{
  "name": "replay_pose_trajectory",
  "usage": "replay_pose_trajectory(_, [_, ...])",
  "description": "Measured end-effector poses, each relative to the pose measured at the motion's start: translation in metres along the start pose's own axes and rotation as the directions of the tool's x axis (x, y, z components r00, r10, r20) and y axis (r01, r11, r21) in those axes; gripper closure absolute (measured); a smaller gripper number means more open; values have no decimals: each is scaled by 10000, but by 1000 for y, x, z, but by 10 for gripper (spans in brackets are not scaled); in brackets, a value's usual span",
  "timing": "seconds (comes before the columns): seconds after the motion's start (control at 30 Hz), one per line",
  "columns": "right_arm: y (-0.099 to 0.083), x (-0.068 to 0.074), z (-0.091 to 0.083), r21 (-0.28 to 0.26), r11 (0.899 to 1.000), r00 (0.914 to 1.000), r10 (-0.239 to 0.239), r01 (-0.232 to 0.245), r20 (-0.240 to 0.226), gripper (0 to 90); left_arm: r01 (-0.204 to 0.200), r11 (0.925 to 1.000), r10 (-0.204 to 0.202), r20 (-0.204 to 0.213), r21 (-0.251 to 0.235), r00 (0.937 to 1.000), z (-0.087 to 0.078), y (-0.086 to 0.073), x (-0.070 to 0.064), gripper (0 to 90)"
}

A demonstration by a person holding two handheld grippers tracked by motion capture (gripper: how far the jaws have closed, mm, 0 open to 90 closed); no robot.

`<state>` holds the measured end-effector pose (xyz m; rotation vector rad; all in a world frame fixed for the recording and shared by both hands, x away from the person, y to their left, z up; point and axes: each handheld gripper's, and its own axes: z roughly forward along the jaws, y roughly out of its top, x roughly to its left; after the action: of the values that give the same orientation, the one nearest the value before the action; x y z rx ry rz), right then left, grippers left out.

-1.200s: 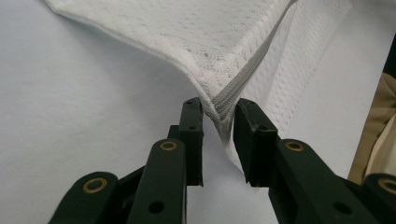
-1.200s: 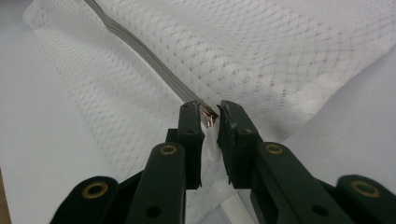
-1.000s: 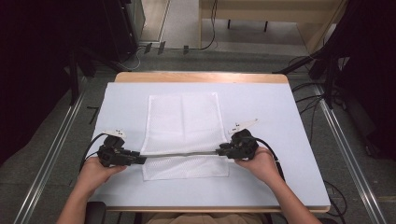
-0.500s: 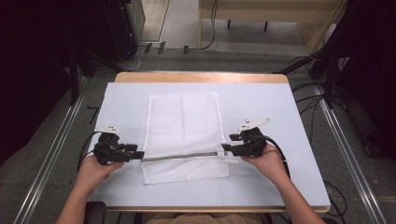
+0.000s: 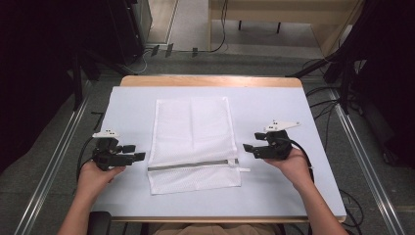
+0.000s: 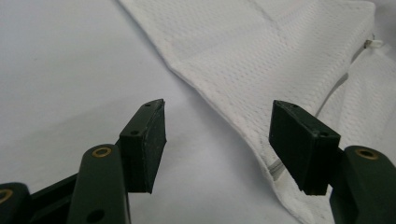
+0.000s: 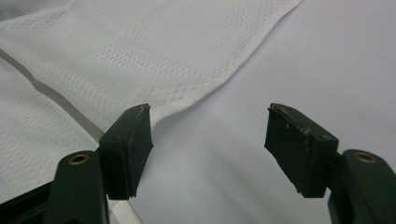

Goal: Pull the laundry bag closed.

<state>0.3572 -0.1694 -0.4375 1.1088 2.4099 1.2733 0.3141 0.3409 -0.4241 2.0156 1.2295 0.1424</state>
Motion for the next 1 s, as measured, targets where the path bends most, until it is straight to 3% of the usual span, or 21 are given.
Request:
replay_pose_trajectory(0.27, [-6,-13,-3,-218,9997,9988,114,-103,482,295,101,9999,-102,-181,-61,9998,-1,-1,4,366])
replay_pose_trajectory(0.47, [-10,-20,-3,-85,9997,9970,228,-222,740,284,38,10000,-38,-269,27,9996,0,-2,5,361])
replay_pose_trajectory(0.67, [-13,-23,1,170,9998,9960,38,-53,892,266,76,9999,-73,-378,79,9993,0,-3,6,358])
replay_pose_trajectory(1.0, [-15,-28,1,237,9994,9947,244,-269,1003,249,107,9998,-98,-507,161,9987,1,-4,7,342])
